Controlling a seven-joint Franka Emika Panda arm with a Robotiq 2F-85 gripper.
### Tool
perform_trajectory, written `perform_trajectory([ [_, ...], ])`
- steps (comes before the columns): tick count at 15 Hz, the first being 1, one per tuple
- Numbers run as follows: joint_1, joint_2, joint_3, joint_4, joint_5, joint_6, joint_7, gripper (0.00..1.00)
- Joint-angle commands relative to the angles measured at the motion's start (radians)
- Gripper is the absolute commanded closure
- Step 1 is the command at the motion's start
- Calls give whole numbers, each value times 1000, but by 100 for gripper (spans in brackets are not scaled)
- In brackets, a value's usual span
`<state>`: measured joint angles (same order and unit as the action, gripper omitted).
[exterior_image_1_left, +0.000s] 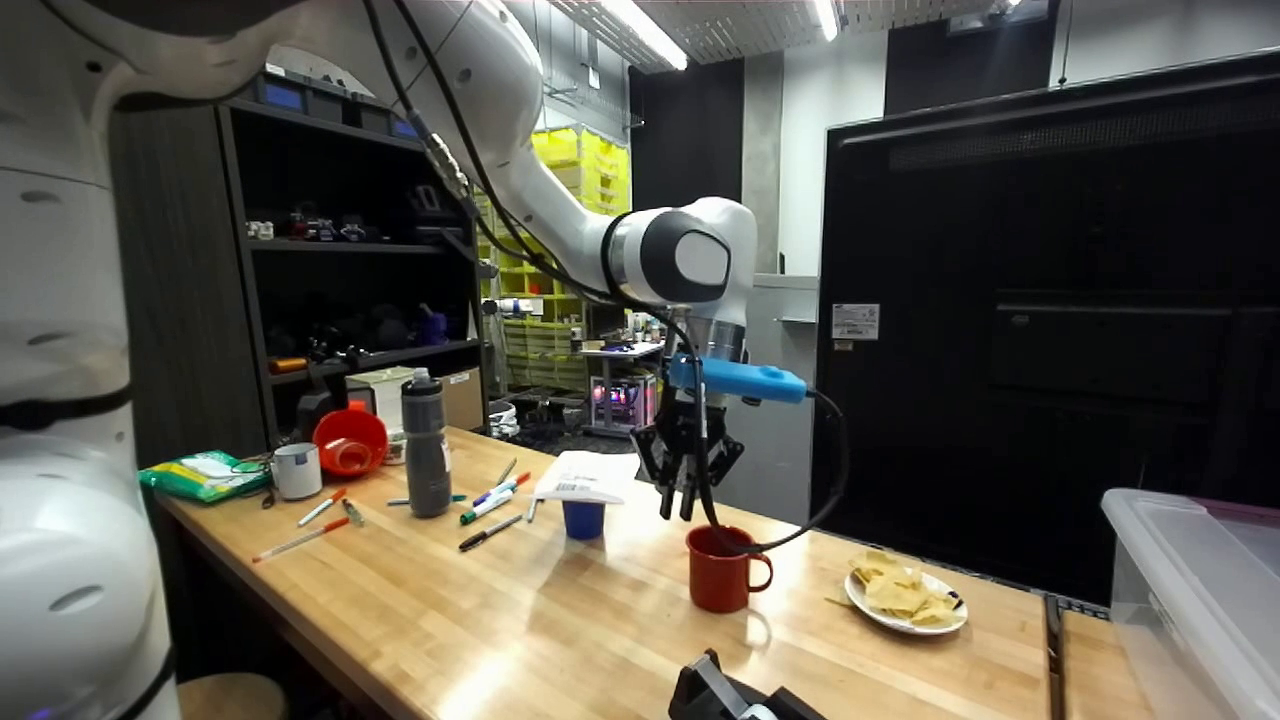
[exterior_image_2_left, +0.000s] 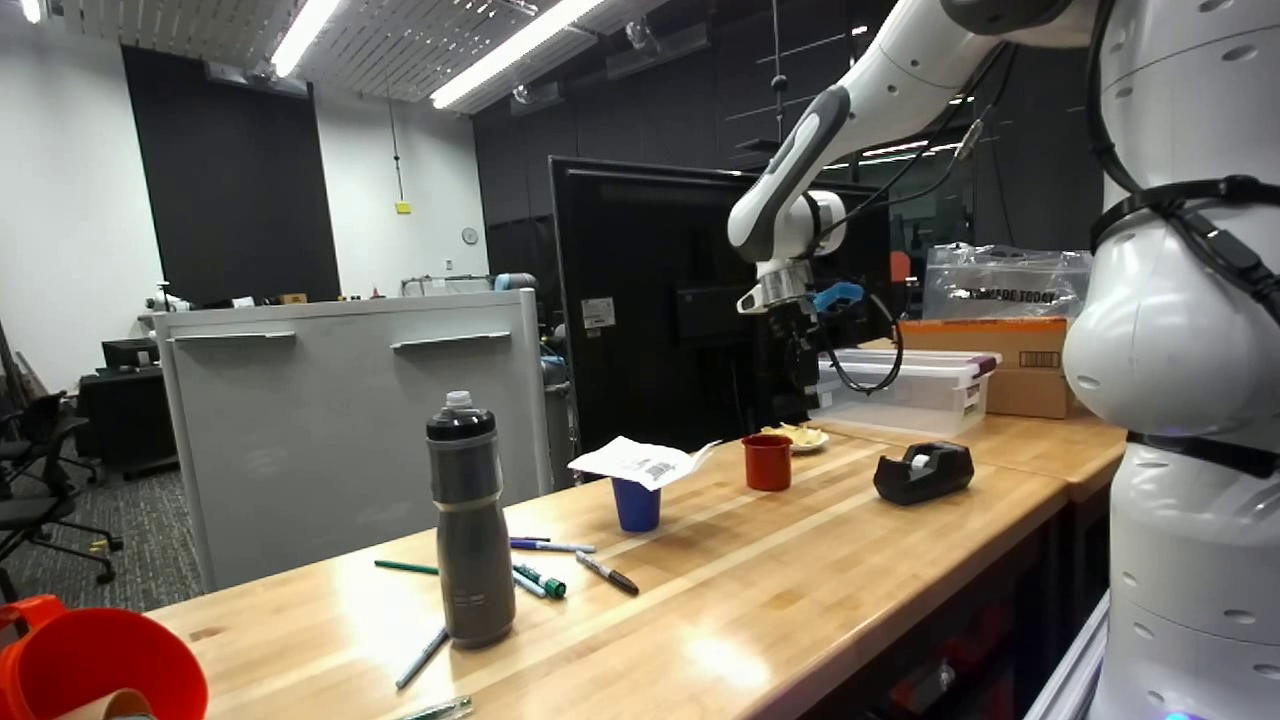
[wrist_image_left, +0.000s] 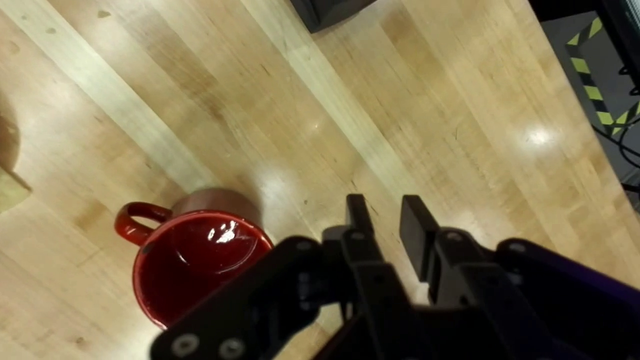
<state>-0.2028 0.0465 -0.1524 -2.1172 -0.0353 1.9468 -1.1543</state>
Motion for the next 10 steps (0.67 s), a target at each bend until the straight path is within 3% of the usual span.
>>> perform_trajectory([
  [1,5,0,-5,2,0,-4,-3,74],
  [8,5,0,-5,2,0,-6,-10,74],
  [9,-1,7,-11,-14,5,6,-13,49],
  [10,-9,11,-19,-30,22,15,-30,48],
])
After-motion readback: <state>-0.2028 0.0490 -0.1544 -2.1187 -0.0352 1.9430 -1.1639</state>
